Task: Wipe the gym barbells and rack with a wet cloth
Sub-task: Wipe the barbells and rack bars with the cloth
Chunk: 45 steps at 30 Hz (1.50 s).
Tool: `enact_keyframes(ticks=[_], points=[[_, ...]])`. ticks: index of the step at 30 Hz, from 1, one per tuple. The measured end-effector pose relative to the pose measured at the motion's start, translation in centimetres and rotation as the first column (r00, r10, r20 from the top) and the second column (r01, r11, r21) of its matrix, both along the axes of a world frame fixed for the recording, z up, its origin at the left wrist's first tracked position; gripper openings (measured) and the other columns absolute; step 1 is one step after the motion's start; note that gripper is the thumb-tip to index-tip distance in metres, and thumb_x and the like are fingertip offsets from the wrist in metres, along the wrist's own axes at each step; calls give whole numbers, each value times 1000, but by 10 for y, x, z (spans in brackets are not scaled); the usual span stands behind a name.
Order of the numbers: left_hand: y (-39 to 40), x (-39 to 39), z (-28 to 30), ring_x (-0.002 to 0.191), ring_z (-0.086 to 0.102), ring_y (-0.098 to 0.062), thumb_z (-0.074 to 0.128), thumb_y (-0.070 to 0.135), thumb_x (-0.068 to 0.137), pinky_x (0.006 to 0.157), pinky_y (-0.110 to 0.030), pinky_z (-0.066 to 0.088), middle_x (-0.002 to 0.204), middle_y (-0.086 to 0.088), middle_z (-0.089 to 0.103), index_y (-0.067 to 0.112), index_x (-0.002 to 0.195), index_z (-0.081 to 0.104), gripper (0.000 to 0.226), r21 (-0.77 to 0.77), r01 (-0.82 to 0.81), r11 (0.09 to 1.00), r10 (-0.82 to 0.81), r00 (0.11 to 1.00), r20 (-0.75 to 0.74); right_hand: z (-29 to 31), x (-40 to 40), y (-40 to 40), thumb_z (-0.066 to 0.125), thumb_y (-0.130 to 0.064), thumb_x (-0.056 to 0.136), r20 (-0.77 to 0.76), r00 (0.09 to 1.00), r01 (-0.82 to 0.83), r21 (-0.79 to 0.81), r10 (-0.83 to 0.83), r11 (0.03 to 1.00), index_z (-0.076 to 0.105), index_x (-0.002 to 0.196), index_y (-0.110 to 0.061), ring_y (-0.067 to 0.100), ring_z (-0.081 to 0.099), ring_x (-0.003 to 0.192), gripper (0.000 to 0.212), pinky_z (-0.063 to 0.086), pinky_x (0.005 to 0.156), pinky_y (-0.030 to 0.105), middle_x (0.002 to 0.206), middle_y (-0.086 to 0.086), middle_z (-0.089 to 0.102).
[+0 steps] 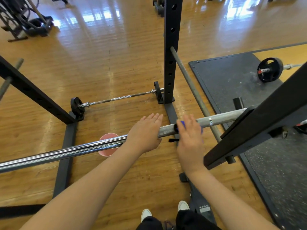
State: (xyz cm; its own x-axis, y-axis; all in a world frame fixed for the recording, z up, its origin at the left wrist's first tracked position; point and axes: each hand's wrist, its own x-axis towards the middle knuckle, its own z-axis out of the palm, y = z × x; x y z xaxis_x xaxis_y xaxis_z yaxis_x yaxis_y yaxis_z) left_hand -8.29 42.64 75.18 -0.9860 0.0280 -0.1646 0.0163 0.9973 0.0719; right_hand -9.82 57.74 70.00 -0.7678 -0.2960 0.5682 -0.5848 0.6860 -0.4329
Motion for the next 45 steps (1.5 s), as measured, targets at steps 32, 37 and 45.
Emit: enact_keyframes(ticks=[32,37,45], points=[[17,-14,19,127,45,-22,54,2,86,85,-28,45,150,-5,35,28,151,5,86,114,-86,990,57,971,234,32,-18,13,68,15,70,162,980,-140,162,113,977,64,114,2,41,50,122,46,29,104,50,125,23,58],[16,-6,5,146,8,-17,53,24,92,117,-34,9,159,-2,12,16,151,1,79,-13,4,1000,-4,1000,-9,38,-50,57,53,6,90,266,947,165,80,-181,983,62,117,3,38,41,130,29,29,107,43,130,20,55],[19,-6,2,145,12,-16,55,33,92,117,-31,9,158,-1,15,16,151,3,81,-19,1,1000,-3,997,-72,32,-21,0,61,6,77,110,993,-59,191,38,980,69,102,2,38,57,114,27,31,101,50,114,20,65]])
